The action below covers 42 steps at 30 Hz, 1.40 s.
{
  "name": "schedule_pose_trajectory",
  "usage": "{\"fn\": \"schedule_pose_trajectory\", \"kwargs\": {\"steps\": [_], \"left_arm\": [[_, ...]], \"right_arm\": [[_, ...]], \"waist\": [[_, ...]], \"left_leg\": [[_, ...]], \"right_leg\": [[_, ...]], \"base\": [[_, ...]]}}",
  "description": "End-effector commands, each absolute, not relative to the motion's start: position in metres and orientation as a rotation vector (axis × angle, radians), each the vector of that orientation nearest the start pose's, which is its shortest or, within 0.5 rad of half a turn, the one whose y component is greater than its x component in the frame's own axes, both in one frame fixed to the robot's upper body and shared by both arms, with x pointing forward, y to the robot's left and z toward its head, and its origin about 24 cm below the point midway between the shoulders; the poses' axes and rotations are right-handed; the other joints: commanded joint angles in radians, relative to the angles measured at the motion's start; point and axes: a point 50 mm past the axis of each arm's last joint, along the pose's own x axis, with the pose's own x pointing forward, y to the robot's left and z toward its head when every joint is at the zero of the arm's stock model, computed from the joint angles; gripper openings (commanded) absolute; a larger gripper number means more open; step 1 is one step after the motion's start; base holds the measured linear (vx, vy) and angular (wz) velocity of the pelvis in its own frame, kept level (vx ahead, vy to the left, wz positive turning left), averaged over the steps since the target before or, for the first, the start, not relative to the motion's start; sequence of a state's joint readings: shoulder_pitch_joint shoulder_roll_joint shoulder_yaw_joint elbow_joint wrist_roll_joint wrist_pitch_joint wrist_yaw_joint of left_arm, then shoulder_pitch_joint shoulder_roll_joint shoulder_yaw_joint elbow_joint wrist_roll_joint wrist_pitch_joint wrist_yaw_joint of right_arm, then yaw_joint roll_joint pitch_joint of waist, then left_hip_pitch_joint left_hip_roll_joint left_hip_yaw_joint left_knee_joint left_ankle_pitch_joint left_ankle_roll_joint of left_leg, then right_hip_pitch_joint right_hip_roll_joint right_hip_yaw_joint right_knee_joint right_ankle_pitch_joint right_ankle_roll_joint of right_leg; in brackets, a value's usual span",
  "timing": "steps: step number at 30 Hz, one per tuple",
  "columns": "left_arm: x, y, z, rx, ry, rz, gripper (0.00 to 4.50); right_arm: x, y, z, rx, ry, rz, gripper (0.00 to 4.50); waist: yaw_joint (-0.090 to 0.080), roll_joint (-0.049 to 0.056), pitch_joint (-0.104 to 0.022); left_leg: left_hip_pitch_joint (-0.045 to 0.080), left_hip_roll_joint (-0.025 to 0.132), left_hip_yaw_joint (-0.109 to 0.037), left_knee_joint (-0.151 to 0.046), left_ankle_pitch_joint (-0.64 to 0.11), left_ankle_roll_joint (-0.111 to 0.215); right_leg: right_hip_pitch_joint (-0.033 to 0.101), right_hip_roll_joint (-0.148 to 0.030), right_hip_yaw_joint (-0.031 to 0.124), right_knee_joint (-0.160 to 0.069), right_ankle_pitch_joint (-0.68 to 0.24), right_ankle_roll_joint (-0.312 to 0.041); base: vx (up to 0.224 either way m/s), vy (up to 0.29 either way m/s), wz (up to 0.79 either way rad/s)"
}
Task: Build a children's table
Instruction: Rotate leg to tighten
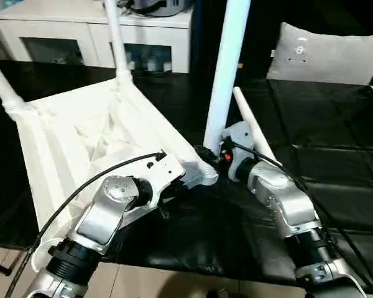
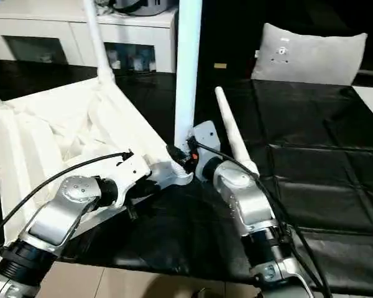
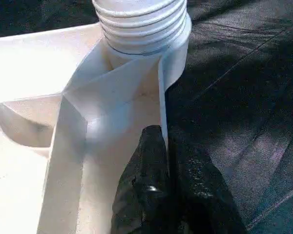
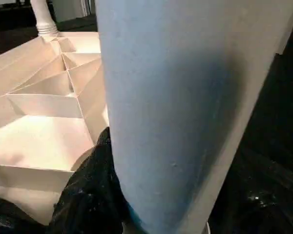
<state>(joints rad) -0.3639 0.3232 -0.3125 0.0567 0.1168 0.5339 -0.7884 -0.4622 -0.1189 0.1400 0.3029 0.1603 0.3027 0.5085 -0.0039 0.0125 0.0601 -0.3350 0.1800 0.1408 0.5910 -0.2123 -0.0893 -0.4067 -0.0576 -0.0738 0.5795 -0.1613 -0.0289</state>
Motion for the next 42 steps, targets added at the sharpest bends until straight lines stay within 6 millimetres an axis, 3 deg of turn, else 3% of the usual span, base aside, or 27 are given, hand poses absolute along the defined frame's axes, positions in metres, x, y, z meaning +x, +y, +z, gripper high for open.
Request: {"fn": "schedule_pose_trajectory", "kwargs": {"steps": [1, 4, 6, 14, 15, 18, 19, 22, 25, 30, 34, 42], "left_arm": [[0.295, 0.111, 0.07, 0.502, 0.397, -0.92, 0.0], [0.299, 0.115, 0.071, 0.503, 0.374, -0.916, 0.0], [0.302, 0.121, 0.068, 0.515, 0.379, -0.914, 0.0], [0.308, 0.128, 0.068, 0.549, 0.378, -0.942, 0.0], [0.309, 0.129, 0.068, 0.552, 0.377, -0.943, 0.0], [0.31, 0.128, 0.067, 0.575, 0.375, -1.007, 0.0], [0.31, 0.128, 0.067, 0.575, 0.375, -1.007, 0.0], [0.311, 0.129, 0.065, 0.594, 0.374, -1.055, 0.0], [0.309, 0.129, 0.063, 0.61, 0.382, -1.121, 0.0], [0.302, 0.132, 0.059, 0.707, 0.375, -1.297, 0.0], [0.297, 0.132, 0.058, 0.767, 0.363, -1.447, 0.0], [0.297, 0.123, 0.063, 0.817, 0.319, -1.588, 0.0]], "right_arm": [[0.311, -0.089, 0.033, 0.021, 0.368, 0.724, 2.44], [0.312, -0.091, 0.036, 0.018, 0.337, 0.745, 2.64], [0.308, -0.095, 0.04, 0.026, 0.302, 0.782, 3.0], [0.298, -0.114, 0.042, 0.007, 0.249, 0.822, 3.59], [0.297, -0.116, 0.043, 0.005, 0.245, 0.826, 3.59], [0.291, -0.13, 0.044, -0.019, 0.23, 0.836, 3.88], [0.291, -0.13, 0.044, -0.019, 0.23, 0.836, 4.0], [0.289, -0.14, 0.048, -0.031, 0.205, 0.837, 4.21], [0.284, -0.147, 0.056, -0.057, 0.177, 0.891, 4.48], [0.28, -0.162, 0.07, -0.162, 0.166, 1.008, 4.48], [0.278, -0.161, 0.076, -0.204, 0.197, 1.125, 4.48], [0.281, -0.151, 0.071, -0.28, 0.25, 1.26, 4.48]], "waist": [[0.004, 0.01, -0.04], [0.003, 0.012, -0.042], [0.012, 0.01, -0.049], [0.03, 0.02, -0.065], [0.032, 0.017, -0.068], [0.039, 0.024, -0.076], [0.04, 0.022, -0.075], [0.045, 0.026, -0.072], [0.048, 0.025, -0.07], [0.058, 0.024, -0.07], [0.072, 0.024, -0.072], [0.103, 0.025, -0.076]], "left_leg": [[-0.013, 0.025, -0.015, -0.082, -0.371, 0.039], [-0.012, 0.027, -0.014, -0.083, -0.374, 0.041], [-0.014, 0.029, -0.009, -0.081, -0.326, 0.05], [-0.021, 0.034, 0.001, -0.074, -0.179, 0.064], [-0.025, 0.034, 0.0, -0.073, -0.154, 0.067], [-0.028, 0.033, 0.001, -0.064, -0.087, 0.084], [-0.028, 0.032, 0.003, -0.063, -0.078, 0.09], [-0.028, 0.033, 0.004, -0.063, -0.095, 0.095], [-0.025, 0.034, 0.005, -0.065, -0.121, 0.089], [-0.021, 0.036, 0.005, -0.064, -0.125, 0.094], [-0.019, 0.038, 0.007, -0.061, -0.103, 0.104], [-0.017, 0.044, 0.008, -0.059, -0.098, 0.086]], "right_leg": [[0.035, -0.074, 0.032, -0.112, -0.644, -0.048], [0.035, -0.074, 0.033, -0.111, -0.61, -0.063], [0.038, -0.074, 0.04, -0.105, -0.548, -0.085], [0.059, -0.072, 0.048, -0.072, -0.243, -0.192], [0.066, -0.074, 0.048, -0.064, -0.213, -0.201], [0.069, -0.074, 0.048, -0.055, -0.134, -0.219], [0.068, -0.072, 0.047, -0.056, -0.121, -0.222], [0.069, -0.073, 0.047, -0.055, -0.14, -0.225], [0.069, -0.074, 0.046, -0.063, -0.203, -0.207], [0.065, -0.073, 0.046, -0.064, -0.229, -0.192], [0.063, -0.074, 0.047, -0.058, -0.193, -0.204], [0.064, -0.078, 0.048, -0.047, -0.155, -0.226]], "base": [[0.0, 0.0, 0.0], [0.0, 0.0, 0.0], [0.0, 0.0, 0.0], [0.0, 0.0, 0.0], [0.0, 0.0, 0.0], [0.0, 0.0, 0.0], [0.0, 0.0, 0.0], [0.0, 0.0, 0.0], [0.0, 0.0, 0.0], [0.0, 0.0, 0.0], [0.0, 0.0, 0.0], [0.0, 0.0, 0.0]]}}
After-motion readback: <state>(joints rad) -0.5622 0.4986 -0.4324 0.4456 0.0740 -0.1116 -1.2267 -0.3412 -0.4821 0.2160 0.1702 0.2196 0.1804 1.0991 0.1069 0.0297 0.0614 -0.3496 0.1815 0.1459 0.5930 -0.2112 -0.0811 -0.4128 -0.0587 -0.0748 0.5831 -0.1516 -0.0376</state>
